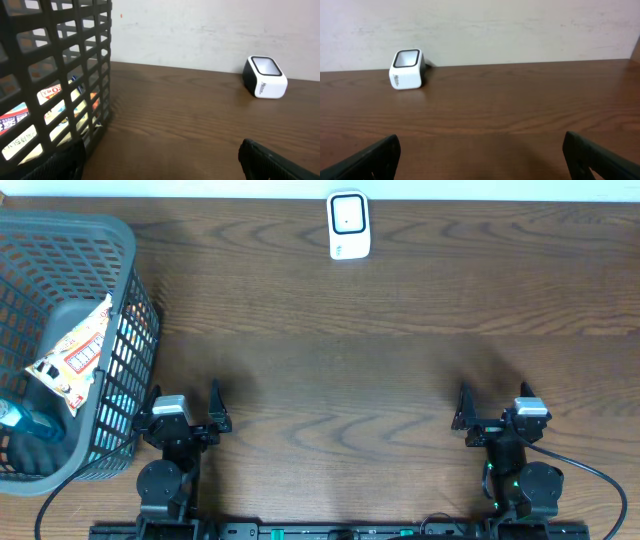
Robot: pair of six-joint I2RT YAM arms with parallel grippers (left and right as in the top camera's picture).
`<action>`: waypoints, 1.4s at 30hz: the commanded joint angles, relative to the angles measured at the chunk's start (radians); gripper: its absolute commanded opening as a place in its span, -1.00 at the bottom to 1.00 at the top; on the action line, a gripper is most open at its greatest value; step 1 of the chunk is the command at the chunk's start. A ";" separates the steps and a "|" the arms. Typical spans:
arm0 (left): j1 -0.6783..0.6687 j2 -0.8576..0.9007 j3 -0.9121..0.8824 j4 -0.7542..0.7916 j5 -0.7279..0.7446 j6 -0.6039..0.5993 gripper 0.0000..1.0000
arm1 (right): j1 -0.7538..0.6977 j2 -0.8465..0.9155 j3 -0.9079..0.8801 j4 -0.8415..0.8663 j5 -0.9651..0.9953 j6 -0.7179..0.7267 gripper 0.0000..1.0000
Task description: Scan the item barcode
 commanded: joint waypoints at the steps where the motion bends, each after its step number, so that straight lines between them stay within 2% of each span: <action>1: 0.003 -0.006 -0.013 -0.040 0.066 0.013 0.96 | 0.012 -0.003 -0.001 -0.004 0.000 -0.012 0.98; 4: 0.003 -0.006 0.006 -0.042 0.211 0.011 0.96 | 0.012 -0.003 -0.001 -0.004 0.000 -0.012 0.99; 6: 0.003 -0.005 0.029 -0.042 0.258 -0.013 0.96 | 0.012 -0.003 -0.001 -0.004 0.000 -0.012 0.99; 16: 0.003 0.056 0.225 -0.069 0.338 -0.050 0.96 | 0.012 -0.003 -0.001 -0.004 0.000 -0.012 0.99; 22: 0.003 0.217 0.430 -0.209 0.348 -0.115 0.96 | 0.012 -0.003 -0.001 -0.004 0.000 -0.012 0.99; 26: 0.003 0.354 0.589 -0.299 0.426 -0.115 0.96 | 0.012 -0.003 -0.001 -0.004 0.000 -0.012 0.98; 30: 0.003 0.499 0.807 -0.469 0.453 -0.114 0.96 | 0.012 -0.003 -0.001 -0.004 0.000 -0.012 0.99; 32: 0.003 0.571 0.926 -0.560 0.571 -0.114 0.96 | 0.012 -0.003 -0.001 -0.004 0.000 -0.012 0.98; 34: 0.003 0.594 0.953 -0.589 0.638 -0.114 0.96 | 0.012 -0.003 -0.001 -0.004 0.000 -0.012 0.99; 38: 0.003 0.600 0.952 -0.642 0.657 -0.115 0.96 | 0.012 -0.003 -0.001 -0.004 0.000 -0.012 0.99; 42: 0.003 0.601 0.967 -0.600 0.655 -0.180 0.96 | 0.012 -0.003 -0.001 -0.004 0.000 -0.012 0.99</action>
